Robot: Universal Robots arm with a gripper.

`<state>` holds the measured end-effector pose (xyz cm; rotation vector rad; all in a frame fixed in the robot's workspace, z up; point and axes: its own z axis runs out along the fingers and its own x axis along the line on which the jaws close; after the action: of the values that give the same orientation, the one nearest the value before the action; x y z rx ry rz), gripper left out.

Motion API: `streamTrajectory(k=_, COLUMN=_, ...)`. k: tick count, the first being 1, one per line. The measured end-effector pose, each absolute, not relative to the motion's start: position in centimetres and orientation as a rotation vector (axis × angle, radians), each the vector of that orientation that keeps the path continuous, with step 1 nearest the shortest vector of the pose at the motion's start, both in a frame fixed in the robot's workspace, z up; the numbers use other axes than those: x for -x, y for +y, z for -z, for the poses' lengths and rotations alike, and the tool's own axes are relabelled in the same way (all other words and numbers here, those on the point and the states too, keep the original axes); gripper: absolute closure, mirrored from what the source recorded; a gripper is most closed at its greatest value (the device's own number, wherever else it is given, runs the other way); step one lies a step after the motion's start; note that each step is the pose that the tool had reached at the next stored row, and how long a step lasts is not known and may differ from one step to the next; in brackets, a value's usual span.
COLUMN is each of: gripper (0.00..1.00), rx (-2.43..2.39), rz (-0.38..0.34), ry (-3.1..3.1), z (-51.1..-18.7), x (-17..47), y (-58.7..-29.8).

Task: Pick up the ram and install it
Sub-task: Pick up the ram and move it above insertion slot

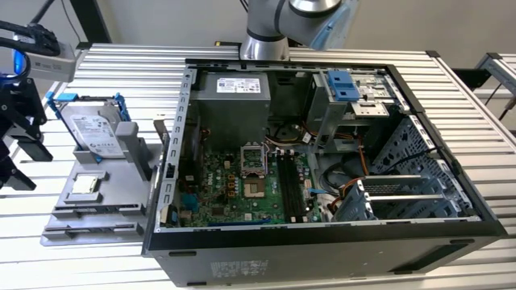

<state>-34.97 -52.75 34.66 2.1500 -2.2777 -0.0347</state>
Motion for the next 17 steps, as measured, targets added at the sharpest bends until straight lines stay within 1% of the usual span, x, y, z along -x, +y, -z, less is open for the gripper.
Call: streamTrajectory(k=17, gripper=0.00, rx=-2.147, rz=0.033, ry=-2.280, z=-34.40, x=34.96, y=-52.70)
